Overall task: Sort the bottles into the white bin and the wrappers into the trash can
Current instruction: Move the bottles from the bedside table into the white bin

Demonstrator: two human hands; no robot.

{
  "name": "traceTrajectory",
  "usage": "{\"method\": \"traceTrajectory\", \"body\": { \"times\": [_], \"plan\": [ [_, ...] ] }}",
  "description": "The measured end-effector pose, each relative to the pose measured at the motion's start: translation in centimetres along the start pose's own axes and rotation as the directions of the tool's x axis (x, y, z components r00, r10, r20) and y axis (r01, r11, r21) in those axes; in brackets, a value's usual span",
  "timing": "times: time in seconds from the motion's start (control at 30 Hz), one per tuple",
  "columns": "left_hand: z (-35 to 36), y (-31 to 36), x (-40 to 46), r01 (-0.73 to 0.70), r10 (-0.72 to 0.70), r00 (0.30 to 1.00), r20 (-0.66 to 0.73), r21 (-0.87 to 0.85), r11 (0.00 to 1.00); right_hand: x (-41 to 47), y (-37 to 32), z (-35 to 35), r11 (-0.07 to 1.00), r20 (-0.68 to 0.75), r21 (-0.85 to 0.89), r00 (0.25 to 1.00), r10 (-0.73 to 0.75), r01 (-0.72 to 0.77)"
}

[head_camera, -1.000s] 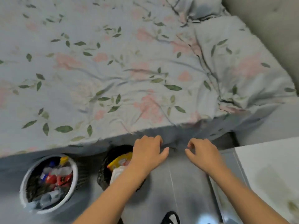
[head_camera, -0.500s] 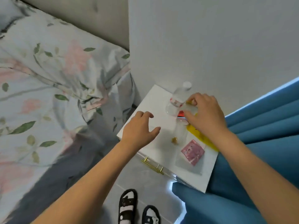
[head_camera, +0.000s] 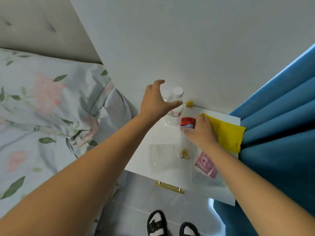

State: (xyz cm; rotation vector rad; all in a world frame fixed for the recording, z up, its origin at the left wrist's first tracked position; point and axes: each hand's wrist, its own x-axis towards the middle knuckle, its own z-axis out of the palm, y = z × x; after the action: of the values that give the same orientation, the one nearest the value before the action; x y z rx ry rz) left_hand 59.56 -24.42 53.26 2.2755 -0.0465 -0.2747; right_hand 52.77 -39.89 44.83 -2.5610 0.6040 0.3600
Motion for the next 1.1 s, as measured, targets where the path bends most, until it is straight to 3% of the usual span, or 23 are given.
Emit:
{"method": "traceTrajectory", "body": {
  "times": [0.2, 0.33, 0.6, 0.7, 0.87, 1.1],
  "plan": [
    [3.5, -1.0, 2.5, 0.004, -0.006, 0.992, 0.126, 0.015, 1.0, 2.5, 1.0, 3.9, 0.949, 0.091, 0.121, 0.955, 0.282, -0.292],
    [5.6, -2.7, 2.7, -0.01, 0.014, 0.988, 0.152, -0.025, 1.0, 2.9, 1.6, 6.0, 0.941, 0.166, 0.136, 0.944, 0.286, -0.309],
    [5.8, -4.5, 2.6, -0.049, 0.046, 0.998, -0.038, -0.096, 0.994, 2.9, 1.4, 7.0, 0.933, 0.082, 0.237, 0.962, 0.26, -0.272],
    [3.9, -6.0, 1.7, 0.026, -0.065, 0.983, -0.17, -0.223, 0.974, 2.0, 1.0, 6.4, 0.904, 0.073, 0.353, 0.97, 0.231, -0.242],
    [-2.5, -11.7, -2.6, 0.113, -0.259, 0.895, -0.363, -0.377, 0.919, -0.8, -0.5, 5.2, 0.905, 0.091, 0.409, 0.992, 0.084, -0.114],
    [-6.9, -18.1, -15.4, 0.235, -0.447, 0.778, -0.441, -0.456, 0.858, -8.1, -5.3, 6.0, 0.881, 0.23, 0.468, 0.952, -0.202, 0.075]
  ]
}}
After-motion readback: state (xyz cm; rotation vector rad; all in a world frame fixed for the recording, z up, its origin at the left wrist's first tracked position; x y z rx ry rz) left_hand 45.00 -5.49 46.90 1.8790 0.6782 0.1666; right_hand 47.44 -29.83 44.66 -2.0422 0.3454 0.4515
